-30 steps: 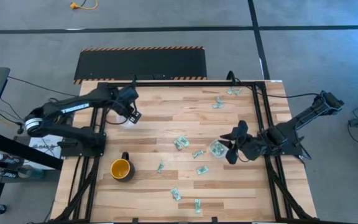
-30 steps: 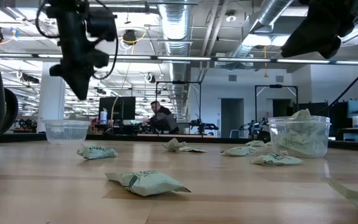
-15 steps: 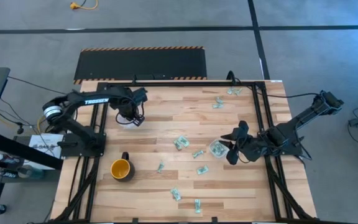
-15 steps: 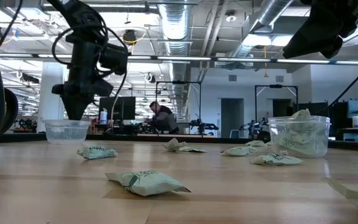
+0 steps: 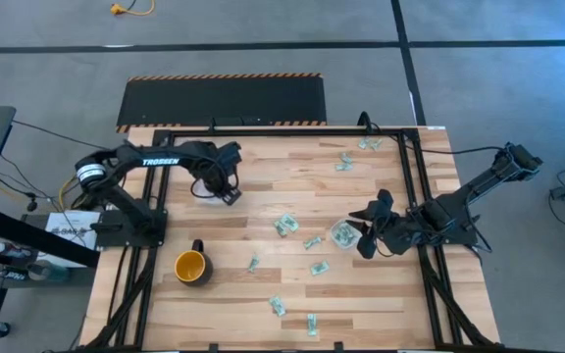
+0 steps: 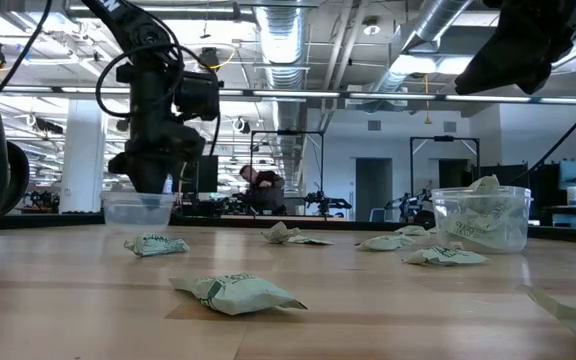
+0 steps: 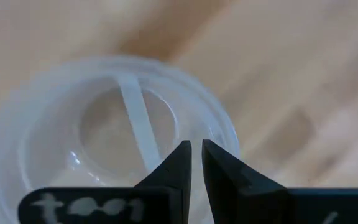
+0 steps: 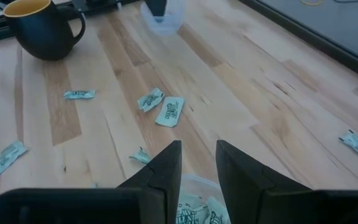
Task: Pick and place Stevia / Truvia into bins
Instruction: Move the round transparent container to the middle left of the table
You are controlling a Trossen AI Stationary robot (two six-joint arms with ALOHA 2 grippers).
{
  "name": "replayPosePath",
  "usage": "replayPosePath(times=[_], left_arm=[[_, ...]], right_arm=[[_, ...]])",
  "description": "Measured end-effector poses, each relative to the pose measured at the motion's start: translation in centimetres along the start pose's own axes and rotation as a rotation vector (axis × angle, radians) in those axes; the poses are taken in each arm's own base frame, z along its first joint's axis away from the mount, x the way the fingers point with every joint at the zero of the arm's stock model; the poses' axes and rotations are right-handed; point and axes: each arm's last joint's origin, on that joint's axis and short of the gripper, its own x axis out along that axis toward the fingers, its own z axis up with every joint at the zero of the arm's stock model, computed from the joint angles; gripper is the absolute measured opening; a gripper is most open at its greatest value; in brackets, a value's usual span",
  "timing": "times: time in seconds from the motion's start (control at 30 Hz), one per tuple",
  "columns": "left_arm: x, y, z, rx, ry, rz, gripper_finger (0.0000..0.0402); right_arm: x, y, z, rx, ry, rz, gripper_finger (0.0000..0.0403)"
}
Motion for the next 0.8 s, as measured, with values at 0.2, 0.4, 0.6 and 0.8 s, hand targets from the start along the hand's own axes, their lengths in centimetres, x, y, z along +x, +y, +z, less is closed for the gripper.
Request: replayPosePath(times=[0.2,0.4,0.6,0.8], left_arm=[[0.5,-2.7,-1.1,0.141,0.042,-0.091,0.0027],[1.2,-6.8,-2.6,0.288,0.008,-0.144,0.0027],[1.7,-10.2,-5.0,0.366,0.027,-0.173,0.0027],[2.1,-12.9,-7.8,0.419,0.059,-0.191,0.0027]], right_arm=[[0.0,0.0,0.0,0.004,0.003,-0.002,0.0093],[0.0,0.0,0.0,0.005,0.003,-0.002,0.0093],[0.0,0.0,0.0,0.007,0.002,-0.002,0.0093],[0.0,0.0,0.0,0.007,0.002,-0.002,0.0093]])
